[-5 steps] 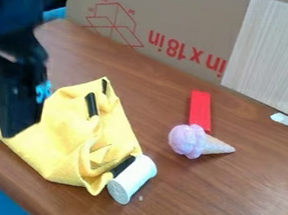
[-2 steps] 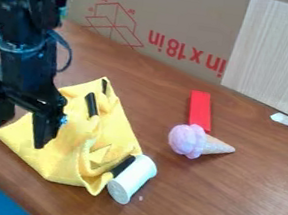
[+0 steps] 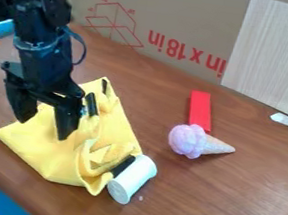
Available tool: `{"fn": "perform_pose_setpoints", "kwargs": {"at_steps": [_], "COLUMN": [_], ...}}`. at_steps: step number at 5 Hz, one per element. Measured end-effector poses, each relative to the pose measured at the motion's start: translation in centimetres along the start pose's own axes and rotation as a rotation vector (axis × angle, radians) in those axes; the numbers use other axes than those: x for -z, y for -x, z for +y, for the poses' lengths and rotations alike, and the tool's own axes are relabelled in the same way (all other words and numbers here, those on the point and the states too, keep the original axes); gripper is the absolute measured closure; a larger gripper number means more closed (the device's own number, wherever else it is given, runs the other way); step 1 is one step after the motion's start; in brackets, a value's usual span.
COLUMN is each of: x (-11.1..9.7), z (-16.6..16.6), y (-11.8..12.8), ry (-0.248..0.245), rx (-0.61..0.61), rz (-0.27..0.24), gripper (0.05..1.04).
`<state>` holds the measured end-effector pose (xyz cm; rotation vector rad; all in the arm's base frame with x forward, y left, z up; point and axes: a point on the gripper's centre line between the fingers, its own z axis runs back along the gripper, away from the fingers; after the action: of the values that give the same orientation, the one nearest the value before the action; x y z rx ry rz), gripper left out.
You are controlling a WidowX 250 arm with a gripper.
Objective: Move the cloth from bottom to top on the table
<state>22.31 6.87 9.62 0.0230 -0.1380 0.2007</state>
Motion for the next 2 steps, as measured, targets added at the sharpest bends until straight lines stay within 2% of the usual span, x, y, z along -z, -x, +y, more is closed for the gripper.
{"fn": "perform_pose_setpoints", "kwargs": {"at_steps": [1,2], "x": [0.6,1.9], "z": [0.5,1.1], "y": [-0.8,-1.2], "ry": [-0.032,-0.061], "rx": [-0.007,-0.025], "rz": [-0.034,-0.016], "gripper": [0.082,0.082]}}
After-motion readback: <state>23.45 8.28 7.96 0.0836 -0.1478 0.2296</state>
